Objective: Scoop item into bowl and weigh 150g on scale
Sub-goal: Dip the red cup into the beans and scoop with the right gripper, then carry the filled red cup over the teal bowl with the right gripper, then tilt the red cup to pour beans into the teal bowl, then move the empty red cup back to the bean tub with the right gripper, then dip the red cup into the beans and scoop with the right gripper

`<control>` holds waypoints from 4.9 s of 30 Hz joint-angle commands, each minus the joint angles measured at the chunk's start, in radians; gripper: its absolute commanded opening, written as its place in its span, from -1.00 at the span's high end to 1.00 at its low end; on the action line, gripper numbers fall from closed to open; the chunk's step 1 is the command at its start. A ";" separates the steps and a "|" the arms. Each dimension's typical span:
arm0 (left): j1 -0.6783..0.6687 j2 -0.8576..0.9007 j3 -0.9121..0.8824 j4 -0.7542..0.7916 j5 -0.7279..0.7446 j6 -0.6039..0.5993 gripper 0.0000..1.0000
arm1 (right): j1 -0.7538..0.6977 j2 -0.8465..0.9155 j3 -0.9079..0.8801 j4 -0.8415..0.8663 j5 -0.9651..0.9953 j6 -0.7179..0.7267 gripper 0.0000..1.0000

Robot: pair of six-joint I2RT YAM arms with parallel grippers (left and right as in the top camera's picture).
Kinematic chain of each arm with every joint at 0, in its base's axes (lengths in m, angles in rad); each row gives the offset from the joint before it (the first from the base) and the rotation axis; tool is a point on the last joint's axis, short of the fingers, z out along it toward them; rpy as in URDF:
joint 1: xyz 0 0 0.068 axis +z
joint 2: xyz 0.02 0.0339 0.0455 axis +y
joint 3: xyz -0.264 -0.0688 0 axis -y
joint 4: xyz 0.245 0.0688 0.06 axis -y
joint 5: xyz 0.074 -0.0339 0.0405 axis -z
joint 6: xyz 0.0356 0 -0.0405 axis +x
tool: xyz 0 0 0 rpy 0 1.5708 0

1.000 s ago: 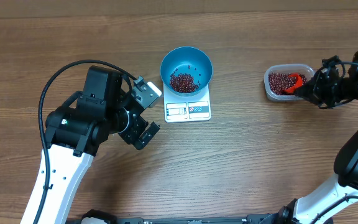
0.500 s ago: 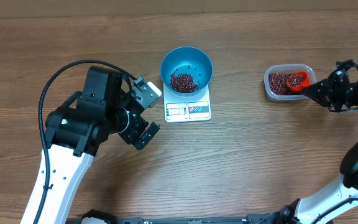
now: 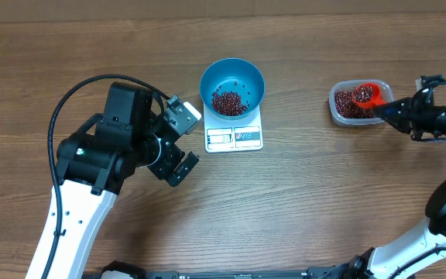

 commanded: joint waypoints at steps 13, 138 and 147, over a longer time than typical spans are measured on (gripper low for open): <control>0.002 0.002 0.023 0.004 0.005 -0.010 -0.99 | 0.283 -0.097 0.026 0.035 -0.219 -0.020 0.92; 0.002 0.002 0.023 0.004 0.005 -0.010 -0.99 | 0.263 0.087 0.133 0.051 0.470 0.098 0.93; 0.002 0.002 0.023 0.004 0.005 -0.010 -0.99 | 0.196 0.093 0.127 0.043 0.372 0.098 0.93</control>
